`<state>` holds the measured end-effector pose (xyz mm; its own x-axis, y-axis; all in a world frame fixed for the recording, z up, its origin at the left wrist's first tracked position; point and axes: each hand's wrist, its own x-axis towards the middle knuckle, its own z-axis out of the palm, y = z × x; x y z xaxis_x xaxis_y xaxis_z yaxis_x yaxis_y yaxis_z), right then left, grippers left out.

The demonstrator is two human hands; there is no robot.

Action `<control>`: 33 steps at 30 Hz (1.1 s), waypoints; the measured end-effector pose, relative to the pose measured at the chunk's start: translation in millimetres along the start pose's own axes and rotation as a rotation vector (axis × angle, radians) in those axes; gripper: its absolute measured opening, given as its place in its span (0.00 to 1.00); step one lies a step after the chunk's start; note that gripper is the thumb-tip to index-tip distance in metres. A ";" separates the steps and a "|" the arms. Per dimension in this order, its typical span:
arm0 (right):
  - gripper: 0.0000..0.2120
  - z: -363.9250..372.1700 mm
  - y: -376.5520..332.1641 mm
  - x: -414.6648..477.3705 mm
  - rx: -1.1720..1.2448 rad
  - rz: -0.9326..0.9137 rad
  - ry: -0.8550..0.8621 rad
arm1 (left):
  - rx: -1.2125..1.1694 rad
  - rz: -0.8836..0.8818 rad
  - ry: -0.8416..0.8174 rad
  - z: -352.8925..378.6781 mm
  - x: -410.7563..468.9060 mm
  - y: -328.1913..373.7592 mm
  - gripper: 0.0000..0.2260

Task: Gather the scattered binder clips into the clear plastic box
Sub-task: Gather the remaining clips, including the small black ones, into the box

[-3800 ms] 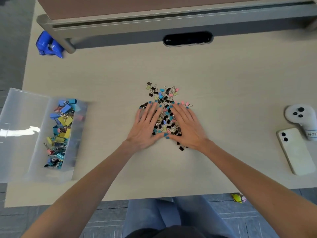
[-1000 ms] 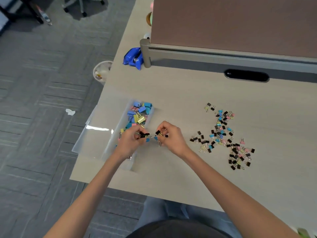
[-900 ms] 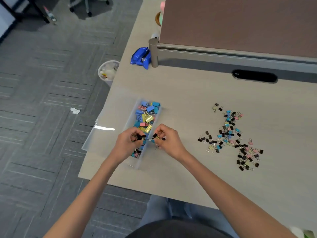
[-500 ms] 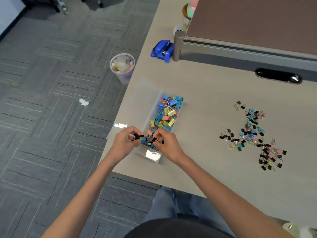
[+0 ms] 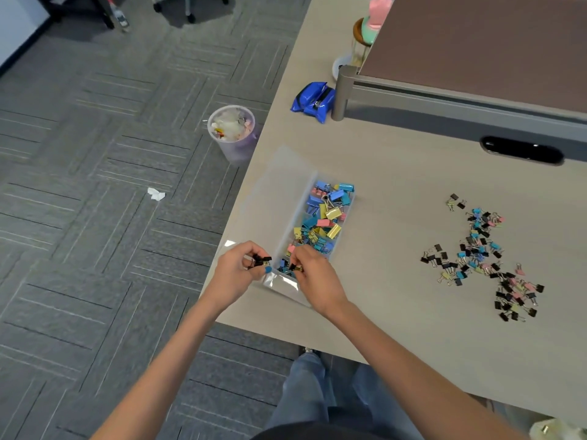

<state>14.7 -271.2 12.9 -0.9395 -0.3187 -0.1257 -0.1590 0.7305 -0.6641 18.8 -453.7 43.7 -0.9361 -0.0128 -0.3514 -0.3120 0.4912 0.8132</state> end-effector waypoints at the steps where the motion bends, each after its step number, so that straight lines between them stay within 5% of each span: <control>1: 0.10 2.1 0.1 0.3 -0.050 -0.014 0.005 | 0.003 0.006 0.002 0.6 0.9 -0.1 0.08; 9: 0.27 16.7 -5.6 -5.9 -0.357 -0.098 -0.023 | 0.027 0.037 0.028 -2.0 -1.2 -0.5 0.08; 21: 0.14 10.2 7.5 -10.6 -0.240 -0.027 -0.022 | 0.060 0.062 0.018 3.4 -2.0 -4.3 0.10; 33: 0.08 -16.1 23.2 -35.4 -0.059 -0.041 0.329 | 0.354 0.264 -0.037 53.1 1.0 13.0 0.10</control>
<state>39.3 -233.3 13.8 -0.9781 -0.1432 0.1513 -0.2066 0.7578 -0.6189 22.3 -401.2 29.2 -0.9678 0.1813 -0.1747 0.0180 0.7417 0.6705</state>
